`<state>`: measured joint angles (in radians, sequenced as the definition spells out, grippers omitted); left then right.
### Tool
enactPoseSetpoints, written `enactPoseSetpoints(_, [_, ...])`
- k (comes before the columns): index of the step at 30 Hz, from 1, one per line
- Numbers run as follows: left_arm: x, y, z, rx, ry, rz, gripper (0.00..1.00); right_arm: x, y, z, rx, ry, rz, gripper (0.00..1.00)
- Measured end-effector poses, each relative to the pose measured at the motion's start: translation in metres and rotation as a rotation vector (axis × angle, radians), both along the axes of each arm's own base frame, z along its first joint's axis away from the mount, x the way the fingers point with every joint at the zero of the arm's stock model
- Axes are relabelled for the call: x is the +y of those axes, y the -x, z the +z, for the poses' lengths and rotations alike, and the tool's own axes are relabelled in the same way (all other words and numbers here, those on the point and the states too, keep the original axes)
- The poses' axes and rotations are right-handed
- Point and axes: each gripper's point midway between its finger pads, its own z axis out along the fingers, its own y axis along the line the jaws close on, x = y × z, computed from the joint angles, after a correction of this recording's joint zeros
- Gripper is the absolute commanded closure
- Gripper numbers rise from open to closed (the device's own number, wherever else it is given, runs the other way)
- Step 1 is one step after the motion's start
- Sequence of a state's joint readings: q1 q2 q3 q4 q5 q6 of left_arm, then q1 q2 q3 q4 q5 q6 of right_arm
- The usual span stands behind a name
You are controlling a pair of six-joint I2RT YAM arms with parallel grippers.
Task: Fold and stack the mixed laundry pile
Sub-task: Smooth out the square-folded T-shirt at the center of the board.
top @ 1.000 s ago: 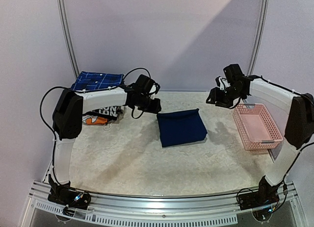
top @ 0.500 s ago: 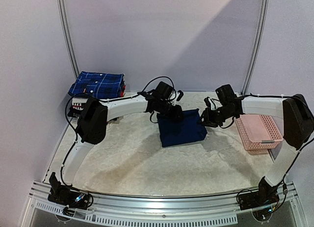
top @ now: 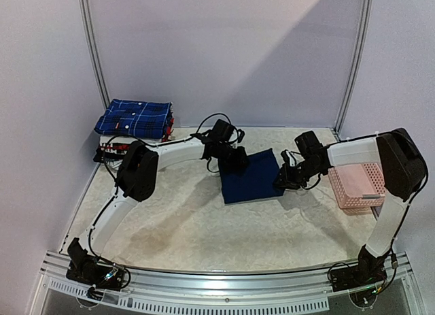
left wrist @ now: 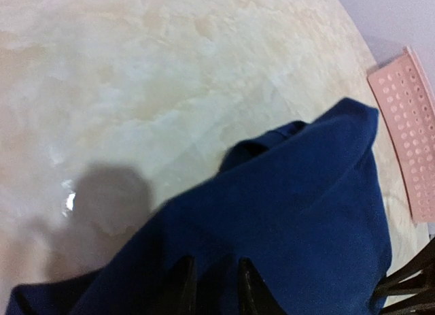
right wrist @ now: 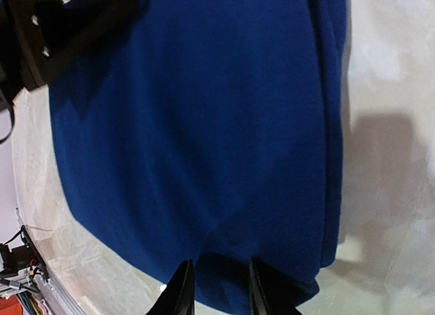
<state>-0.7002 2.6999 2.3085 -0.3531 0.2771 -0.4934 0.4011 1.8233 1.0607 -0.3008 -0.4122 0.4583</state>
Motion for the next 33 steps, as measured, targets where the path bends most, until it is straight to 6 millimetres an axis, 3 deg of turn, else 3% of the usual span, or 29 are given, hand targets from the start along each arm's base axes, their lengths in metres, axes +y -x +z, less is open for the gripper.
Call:
enactPoseSetpoints(6, [0.016, -0.031, 0.012, 0.000, 0.077, 0.106, 0.75, -0.005, 0.002, -0.014, 0.016, 0.027, -0.015, 0.71])
enactPoseSetpoints(9, [0.023, -0.045, 0.020, -0.017, 0.098, 0.150, 0.72, -0.007, 0.004, -0.012, 0.012, 0.031, -0.021, 0.70])
enactPoseSetpoints(13, [0.031, -0.049, 0.019, -0.031, 0.071, 0.187, 0.66, -0.008, 0.011, -0.001, 0.011, 0.036, -0.021, 0.67])
enactPoseSetpoints(18, [0.052, -0.020, 0.020, -0.018, -0.024, 0.195, 0.63, -0.002, 0.006, 0.027, -0.024, 0.020, -0.017, 0.68])
enactPoseSetpoints(22, [0.049, 0.007, 0.048, -0.050, -0.044, 0.154, 0.64, 0.009, -0.022, 0.064, -0.100, -0.012, -0.013, 0.72])
enactPoseSetpoints(26, [0.040, 0.039, 0.067, -0.071, -0.053, 0.098, 0.63, 0.026, -0.068, 0.092, -0.170, -0.049, 0.001, 0.79])
enactPoseSetpoints(29, [0.035, 0.062, 0.060, -0.060, -0.077, 0.056, 0.64, 0.029, -0.095, 0.086, -0.172, -0.058, 0.009, 0.86])
enactPoseSetpoints(33, [0.035, 0.094, 0.025, 0.001, -0.132, 0.005, 0.64, 0.021, -0.119, 0.055, -0.106, -0.053, 0.000, 0.87])
